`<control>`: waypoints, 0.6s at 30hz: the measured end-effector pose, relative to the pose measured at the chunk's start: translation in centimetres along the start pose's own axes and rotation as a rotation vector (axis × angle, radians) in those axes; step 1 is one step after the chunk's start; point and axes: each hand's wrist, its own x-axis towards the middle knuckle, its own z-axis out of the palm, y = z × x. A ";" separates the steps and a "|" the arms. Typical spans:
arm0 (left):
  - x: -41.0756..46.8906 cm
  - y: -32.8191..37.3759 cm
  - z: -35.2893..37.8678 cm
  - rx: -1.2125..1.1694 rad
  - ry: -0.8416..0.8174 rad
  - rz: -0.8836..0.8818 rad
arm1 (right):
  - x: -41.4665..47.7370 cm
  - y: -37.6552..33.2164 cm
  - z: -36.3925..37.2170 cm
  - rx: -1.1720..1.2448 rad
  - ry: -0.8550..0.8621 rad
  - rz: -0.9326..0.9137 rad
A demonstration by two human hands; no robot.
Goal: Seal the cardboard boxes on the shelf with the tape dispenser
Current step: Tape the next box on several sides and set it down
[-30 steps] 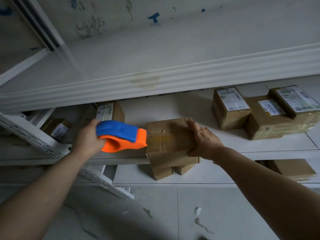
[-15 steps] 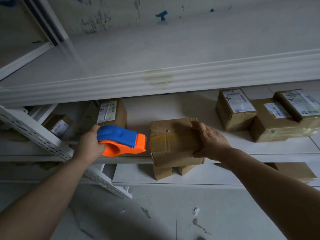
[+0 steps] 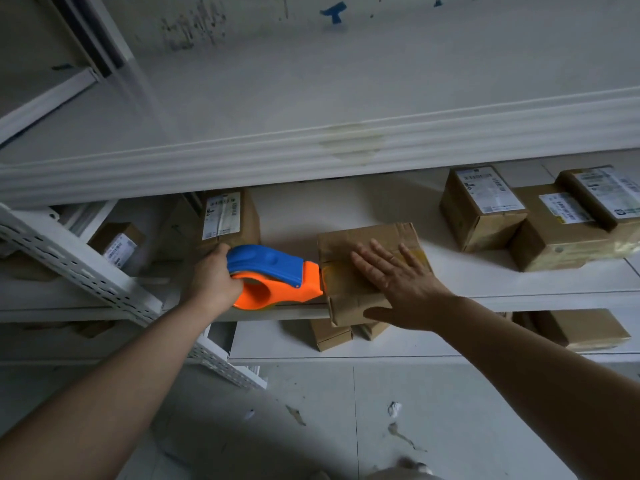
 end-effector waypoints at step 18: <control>0.0 -3.8 3.2 -0.194 -0.118 -0.010 | 6.8 -5.9 0.3 -0.066 -0.158 0.161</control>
